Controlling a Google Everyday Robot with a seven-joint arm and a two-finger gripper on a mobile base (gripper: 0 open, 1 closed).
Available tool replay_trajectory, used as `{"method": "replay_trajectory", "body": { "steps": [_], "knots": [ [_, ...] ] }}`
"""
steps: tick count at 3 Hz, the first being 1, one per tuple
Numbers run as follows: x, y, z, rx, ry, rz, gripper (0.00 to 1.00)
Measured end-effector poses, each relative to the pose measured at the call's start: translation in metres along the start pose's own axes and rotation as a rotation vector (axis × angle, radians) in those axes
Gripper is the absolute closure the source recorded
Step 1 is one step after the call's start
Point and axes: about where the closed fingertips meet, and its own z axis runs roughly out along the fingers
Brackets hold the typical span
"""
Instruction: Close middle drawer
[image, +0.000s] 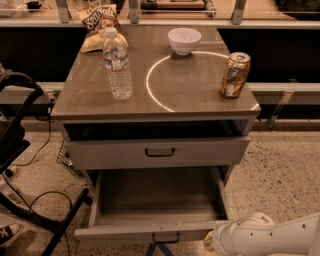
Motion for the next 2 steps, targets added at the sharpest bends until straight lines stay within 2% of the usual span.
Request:
{"method": "replay_trajectory", "body": {
  "steps": [1, 2],
  "knots": [
    [-0.004, -0.007, 0.004, 0.012, -0.01, -0.006, 1.0],
    [-0.018, -0.037, 0.01, 0.062, -0.044, -0.025, 1.0]
  ]
}}
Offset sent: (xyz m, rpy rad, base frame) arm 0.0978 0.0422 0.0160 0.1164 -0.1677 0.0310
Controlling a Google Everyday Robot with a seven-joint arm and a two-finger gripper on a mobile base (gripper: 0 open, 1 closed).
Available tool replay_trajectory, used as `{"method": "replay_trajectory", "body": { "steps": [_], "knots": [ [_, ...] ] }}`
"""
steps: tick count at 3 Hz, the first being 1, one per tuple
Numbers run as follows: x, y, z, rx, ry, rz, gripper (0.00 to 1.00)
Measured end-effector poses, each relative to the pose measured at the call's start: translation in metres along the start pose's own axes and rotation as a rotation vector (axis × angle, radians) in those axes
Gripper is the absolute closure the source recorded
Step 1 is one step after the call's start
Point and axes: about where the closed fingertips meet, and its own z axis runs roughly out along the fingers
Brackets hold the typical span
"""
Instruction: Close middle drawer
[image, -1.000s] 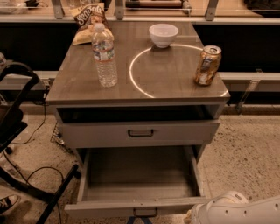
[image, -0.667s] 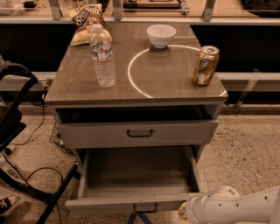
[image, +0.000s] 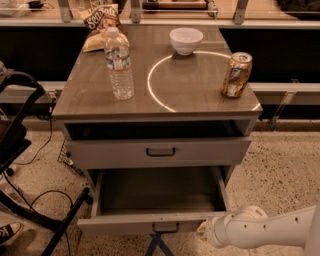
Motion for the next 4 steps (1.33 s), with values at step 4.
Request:
{"method": "replay_trajectory", "body": {
  "steps": [4],
  "knots": [
    [-0.034, -0.085, 0.018, 0.111, -0.053, -0.085, 1.0]
  ]
}}
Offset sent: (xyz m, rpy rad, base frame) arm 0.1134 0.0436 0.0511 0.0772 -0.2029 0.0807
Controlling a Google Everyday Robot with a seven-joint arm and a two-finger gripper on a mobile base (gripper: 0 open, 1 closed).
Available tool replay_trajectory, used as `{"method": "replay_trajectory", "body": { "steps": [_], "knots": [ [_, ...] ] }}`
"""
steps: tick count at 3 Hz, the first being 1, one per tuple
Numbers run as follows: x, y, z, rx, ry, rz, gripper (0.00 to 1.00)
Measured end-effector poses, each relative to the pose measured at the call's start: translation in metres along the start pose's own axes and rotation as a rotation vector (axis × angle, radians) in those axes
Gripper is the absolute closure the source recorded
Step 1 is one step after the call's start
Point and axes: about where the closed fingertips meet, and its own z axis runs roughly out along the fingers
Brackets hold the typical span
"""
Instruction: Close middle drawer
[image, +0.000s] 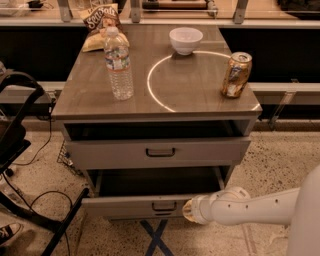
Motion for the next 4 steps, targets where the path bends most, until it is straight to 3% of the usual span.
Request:
{"method": "replay_trajectory", "body": {
  "steps": [1, 2, 3, 4],
  "knots": [
    [-0.001, -0.012, 0.013, 0.006, -0.008, -0.008, 1.0],
    [0.006, -0.05, 0.037, 0.038, -0.018, -0.025, 1.0],
    [0.006, -0.05, 0.037, 0.038, -0.018, -0.025, 1.0],
    [0.002, -0.071, 0.037, 0.062, -0.017, -0.064, 1.0]
  ]
}}
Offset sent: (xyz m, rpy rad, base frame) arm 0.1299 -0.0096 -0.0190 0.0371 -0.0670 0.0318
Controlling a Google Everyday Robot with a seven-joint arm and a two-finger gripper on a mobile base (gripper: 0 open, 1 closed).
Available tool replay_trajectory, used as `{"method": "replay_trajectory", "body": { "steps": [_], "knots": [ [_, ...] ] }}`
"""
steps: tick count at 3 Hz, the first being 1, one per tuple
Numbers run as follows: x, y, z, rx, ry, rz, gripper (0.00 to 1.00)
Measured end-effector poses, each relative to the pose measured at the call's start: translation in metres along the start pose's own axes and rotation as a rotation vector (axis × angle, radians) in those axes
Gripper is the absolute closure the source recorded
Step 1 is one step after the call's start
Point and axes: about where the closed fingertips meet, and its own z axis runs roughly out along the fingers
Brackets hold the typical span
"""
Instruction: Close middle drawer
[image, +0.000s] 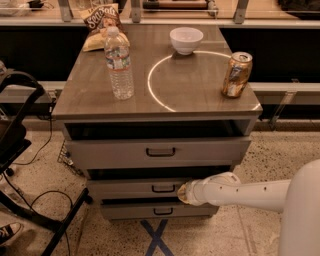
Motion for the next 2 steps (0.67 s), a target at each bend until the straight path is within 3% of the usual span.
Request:
{"method": "replay_trajectory", "body": {
  "steps": [1, 2],
  "knots": [
    [0.0013, -0.0131, -0.0015, 0.021, -0.001, -0.018, 1.0],
    [0.0011, -0.0101, -0.0031, 0.021, -0.001, -0.018, 1.0]
  ]
}}
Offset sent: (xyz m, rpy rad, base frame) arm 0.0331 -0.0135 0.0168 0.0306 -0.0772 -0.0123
